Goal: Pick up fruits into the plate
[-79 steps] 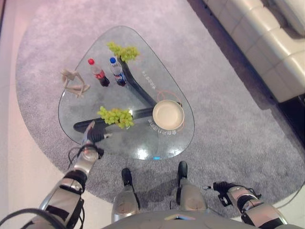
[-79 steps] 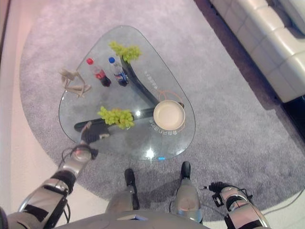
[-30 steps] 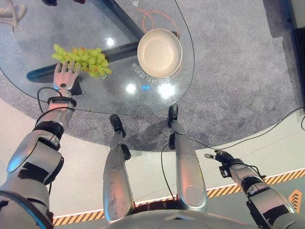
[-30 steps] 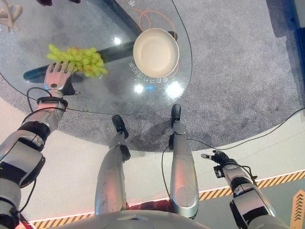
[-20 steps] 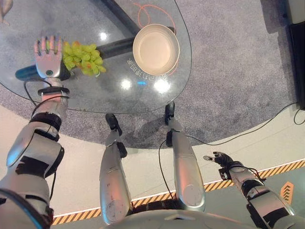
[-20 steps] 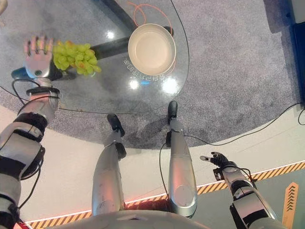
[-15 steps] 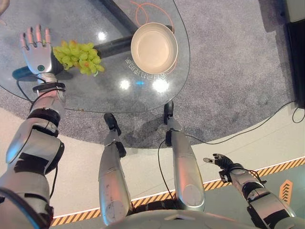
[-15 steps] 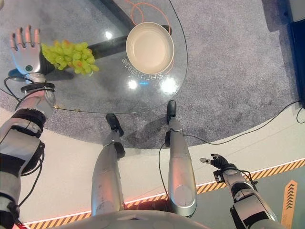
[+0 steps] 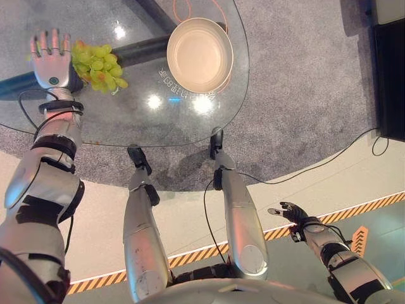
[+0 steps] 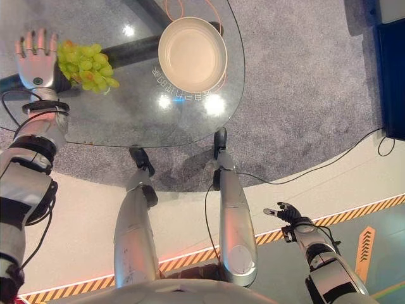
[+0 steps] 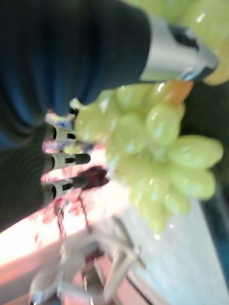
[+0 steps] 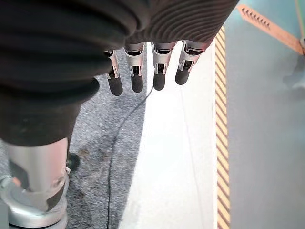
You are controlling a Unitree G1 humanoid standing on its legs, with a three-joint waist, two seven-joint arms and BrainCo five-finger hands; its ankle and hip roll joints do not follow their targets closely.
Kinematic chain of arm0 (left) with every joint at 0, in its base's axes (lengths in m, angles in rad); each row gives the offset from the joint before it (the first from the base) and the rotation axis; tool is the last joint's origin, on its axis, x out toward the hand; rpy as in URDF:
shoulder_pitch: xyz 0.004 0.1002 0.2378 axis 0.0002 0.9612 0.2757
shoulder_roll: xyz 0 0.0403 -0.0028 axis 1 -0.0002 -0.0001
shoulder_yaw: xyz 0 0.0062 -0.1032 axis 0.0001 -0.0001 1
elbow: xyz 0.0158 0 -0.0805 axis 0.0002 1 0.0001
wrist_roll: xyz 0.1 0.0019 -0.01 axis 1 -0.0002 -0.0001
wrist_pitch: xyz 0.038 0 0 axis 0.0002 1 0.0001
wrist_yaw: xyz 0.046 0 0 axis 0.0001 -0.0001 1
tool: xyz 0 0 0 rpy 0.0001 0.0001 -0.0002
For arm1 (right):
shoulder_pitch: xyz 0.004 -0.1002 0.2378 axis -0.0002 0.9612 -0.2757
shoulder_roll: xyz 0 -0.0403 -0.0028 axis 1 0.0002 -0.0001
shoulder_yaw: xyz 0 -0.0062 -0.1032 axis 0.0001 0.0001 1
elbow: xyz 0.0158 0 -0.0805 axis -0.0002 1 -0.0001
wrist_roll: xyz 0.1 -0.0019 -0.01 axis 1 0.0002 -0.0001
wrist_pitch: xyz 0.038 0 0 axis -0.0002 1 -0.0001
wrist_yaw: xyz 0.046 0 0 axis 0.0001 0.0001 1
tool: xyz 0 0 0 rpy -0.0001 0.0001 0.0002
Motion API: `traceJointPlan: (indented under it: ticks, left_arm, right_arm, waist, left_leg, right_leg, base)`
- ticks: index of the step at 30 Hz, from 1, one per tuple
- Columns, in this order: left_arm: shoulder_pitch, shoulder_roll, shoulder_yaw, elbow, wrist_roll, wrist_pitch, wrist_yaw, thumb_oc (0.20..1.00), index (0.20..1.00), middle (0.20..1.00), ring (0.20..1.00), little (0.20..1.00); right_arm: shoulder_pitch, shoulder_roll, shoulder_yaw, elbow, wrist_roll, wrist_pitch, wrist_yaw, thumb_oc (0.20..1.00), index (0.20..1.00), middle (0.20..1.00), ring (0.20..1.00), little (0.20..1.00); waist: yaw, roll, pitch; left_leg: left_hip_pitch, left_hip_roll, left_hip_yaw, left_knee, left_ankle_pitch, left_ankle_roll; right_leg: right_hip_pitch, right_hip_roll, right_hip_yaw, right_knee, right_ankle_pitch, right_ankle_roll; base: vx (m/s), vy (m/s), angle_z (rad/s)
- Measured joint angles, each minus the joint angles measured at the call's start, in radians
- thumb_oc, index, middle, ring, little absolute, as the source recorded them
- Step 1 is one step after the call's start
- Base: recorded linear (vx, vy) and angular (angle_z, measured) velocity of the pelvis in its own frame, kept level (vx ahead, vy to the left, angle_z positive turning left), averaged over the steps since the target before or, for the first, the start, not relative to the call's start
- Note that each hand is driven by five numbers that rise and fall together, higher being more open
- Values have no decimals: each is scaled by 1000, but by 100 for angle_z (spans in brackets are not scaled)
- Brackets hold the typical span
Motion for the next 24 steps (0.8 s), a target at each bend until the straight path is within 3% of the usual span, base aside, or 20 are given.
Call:
traceJointPlan:
  ticks: [7, 8, 15, 20, 21, 23, 24]
  left_arm:
    - [-50, 18, -45, 0, 3, -3, -127, 1000, 1000, 1000, 1000, 1000]
    - [-58, 29, -75, 1, 3, -15, -189, 1000, 1000, 1000, 1000, 1000]
    - [-103, 80, -184, 0, 4, -17, -352, 1000, 1000, 1000, 1000, 1000]
    - [-130, 102, -213, 1, -1, -14, -495, 1000, 1000, 1000, 1000, 1000]
    - [-132, 103, -217, -2, -8, -6, -538, 498, 498, 498, 498, 498]
    - [-133, 100, -216, -5, -43, 14, -602, 200, 200, 200, 200, 200]
    - [-132, 100, -216, -7, -51, 23, -621, 200, 200, 200, 200, 200]
  right_arm:
    - [2, -1, 0, -30, 0, 0, -19, 1000, 1000, 1000, 1000, 1000]
    - [2, -5, -3, -45, 1, 0, -20, 1000, 1000, 1000, 1000, 1000]
    - [2, -8, -3, -94, 1, 0, -31, 1000, 1000, 1000, 1000, 1000]
    - [2, -31, -4, -142, 0, -1, -48, 1000, 1000, 1000, 1000, 1000]
    - [2, -35, -4, -150, 0, -1, -52, 1000, 1000, 1000, 1000, 1000]
    - [2, -47, -4, -158, 0, -1, -63, 1000, 1000, 1000, 1000, 1000]
    - [2, -50, -4, -160, 0, -1, -65, 1000, 1000, 1000, 1000, 1000]
  waist:
    - [-2, 0, 0]
    - [-3, 0, 0]
    - [-26, 1, 0]
    - [-25, 2, 0]
    - [-27, 2, 0]
    - [-27, 4, -1]
    - [-27, 4, -1]
  left_leg:
    - [-26, 0, 6, 20, -9, 2]
    - [-25, 0, 14, 28, -15, 5]
    - [-23, -1, 23, 27, -15, 5]
    - [-24, -2, 48, 26, -16, 6]
    - [-23, -2, 48, 26, -16, 6]
    - [-22, -2, 49, 26, -15, 6]
    - [-21, -2, 49, 27, -15, 6]
  right_leg:
    - [-26, -2, 9, 8, 0, 0]
    - [-31, -3, 20, 13, 0, 0]
    - [-37, -4, 28, 14, 0, 0]
    - [-66, -6, 51, 34, -1, 2]
    - [-66, -6, 51, 35, -1, 2]
    - [-66, -6, 52, 37, -1, 2]
    - [-66, -6, 52, 38, -1, 2]
  base:
    - [6, 31, -3]
    - [10, 43, -7]
    - [9, 41, -3]
    - [4, 50, -8]
    - [4, 25, -3]
    - [0, 0, 0]
    - [0, 0, 0]
